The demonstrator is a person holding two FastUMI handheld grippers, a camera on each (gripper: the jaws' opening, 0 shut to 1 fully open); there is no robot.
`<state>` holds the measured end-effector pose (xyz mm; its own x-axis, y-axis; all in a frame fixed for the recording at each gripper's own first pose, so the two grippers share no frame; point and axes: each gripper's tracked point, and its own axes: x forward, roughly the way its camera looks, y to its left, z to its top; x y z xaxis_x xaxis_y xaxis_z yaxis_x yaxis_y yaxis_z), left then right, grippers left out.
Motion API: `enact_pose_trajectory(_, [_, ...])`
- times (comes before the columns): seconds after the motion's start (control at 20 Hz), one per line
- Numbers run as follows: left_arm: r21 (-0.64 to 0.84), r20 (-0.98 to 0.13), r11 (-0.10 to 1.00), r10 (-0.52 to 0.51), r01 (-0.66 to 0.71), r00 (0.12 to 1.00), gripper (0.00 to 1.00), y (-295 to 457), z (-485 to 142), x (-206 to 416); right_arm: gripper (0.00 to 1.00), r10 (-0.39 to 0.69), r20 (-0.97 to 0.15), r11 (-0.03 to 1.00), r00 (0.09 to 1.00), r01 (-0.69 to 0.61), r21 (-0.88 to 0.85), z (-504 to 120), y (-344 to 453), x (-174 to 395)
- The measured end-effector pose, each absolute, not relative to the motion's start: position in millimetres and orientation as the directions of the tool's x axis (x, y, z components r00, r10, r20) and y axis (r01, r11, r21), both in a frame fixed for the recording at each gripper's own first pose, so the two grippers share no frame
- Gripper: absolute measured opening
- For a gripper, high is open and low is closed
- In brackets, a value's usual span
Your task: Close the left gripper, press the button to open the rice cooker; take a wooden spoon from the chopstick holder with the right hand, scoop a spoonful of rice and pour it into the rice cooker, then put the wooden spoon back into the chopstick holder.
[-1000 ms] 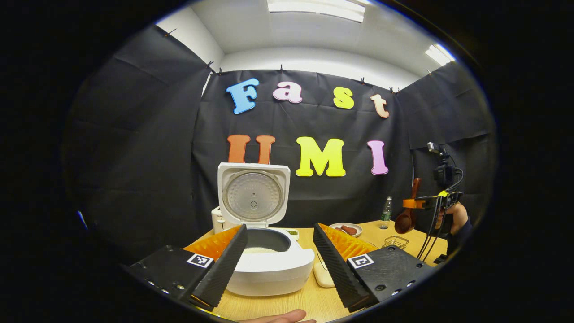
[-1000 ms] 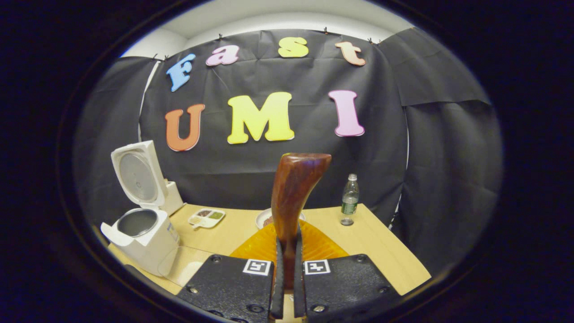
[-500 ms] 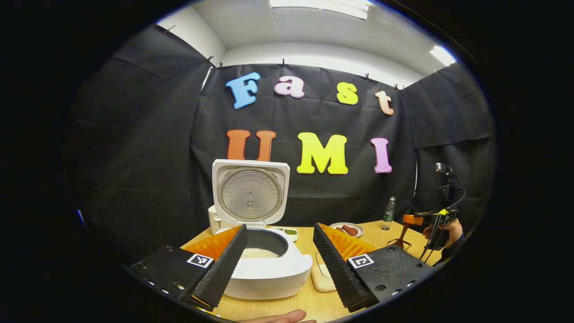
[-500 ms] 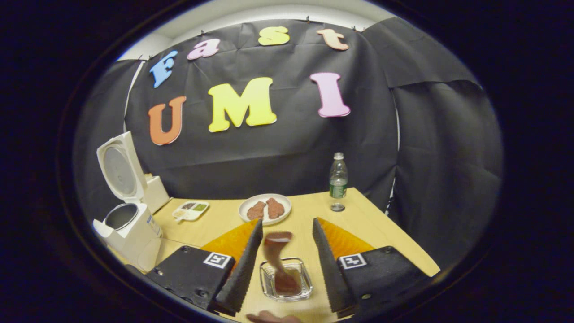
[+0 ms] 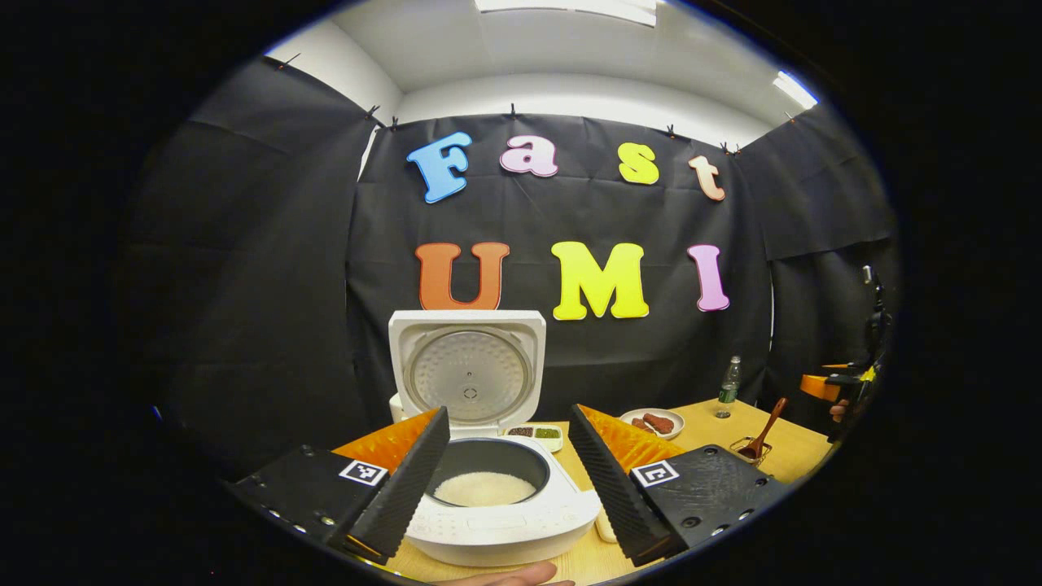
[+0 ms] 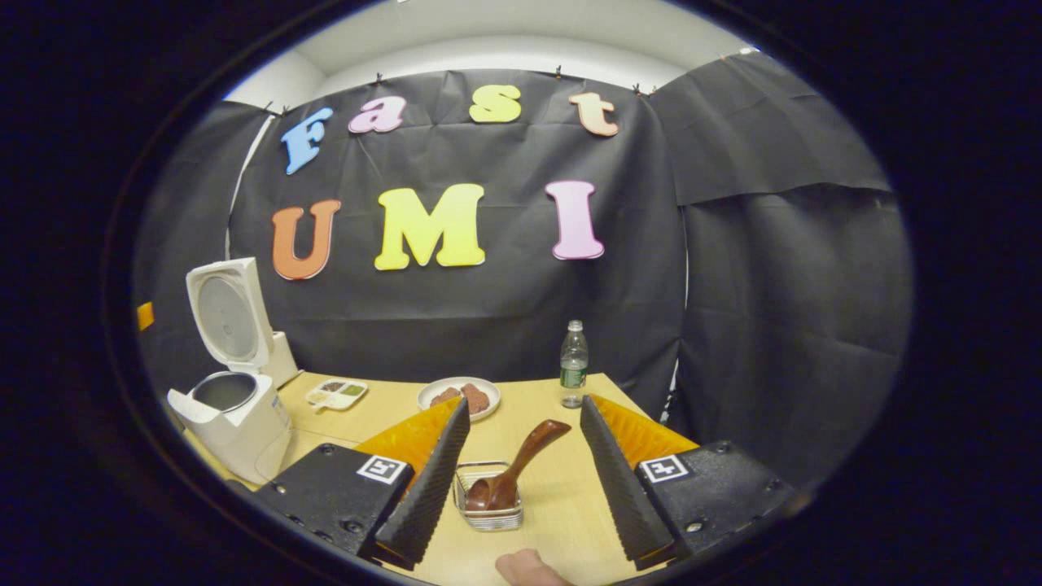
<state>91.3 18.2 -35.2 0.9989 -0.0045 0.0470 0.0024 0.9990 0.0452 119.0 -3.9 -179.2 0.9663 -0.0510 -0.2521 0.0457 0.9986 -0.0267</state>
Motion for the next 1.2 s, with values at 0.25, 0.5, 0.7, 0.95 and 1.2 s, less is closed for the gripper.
enact_pose_trajectory(0.25, [-0.009,0.081,0.999,-0.031,0.032,0.996,0.93,20,8,118,0.88,-0.031,-0.214,0.999,0.976,0.022,-0.045,-158,-5,80])
enact_pose_trajectory(0.5, [-0.045,0.084,0.997,-0.051,0.055,0.995,0.94,28,41,157,0.89,0.002,-0.165,0.996,0.986,-0.016,-0.082,-135,6,66])
enact_pose_trajectory(0.7, [-0.074,0.064,0.995,-0.063,0.067,0.996,0.93,35,55,195,0.9,0.046,-0.15,0.994,0.988,-0.059,-0.086,-129,17,59])
enact_pose_trajectory(0.95, [-0.052,0.046,0.999,0.005,-0.002,0.999,0.94,61,63,252,0.89,0.066,-0.145,0.994,0.987,-0.078,-0.08,-132,14,57])
enact_pose_trajectory(1.2, [-0.032,0.066,0.998,0.06,-0.058,0.996,0.94,82,67,314,0.9,0.047,-0.162,0.995,0.986,-0.06,-0.078,-138,3,47])
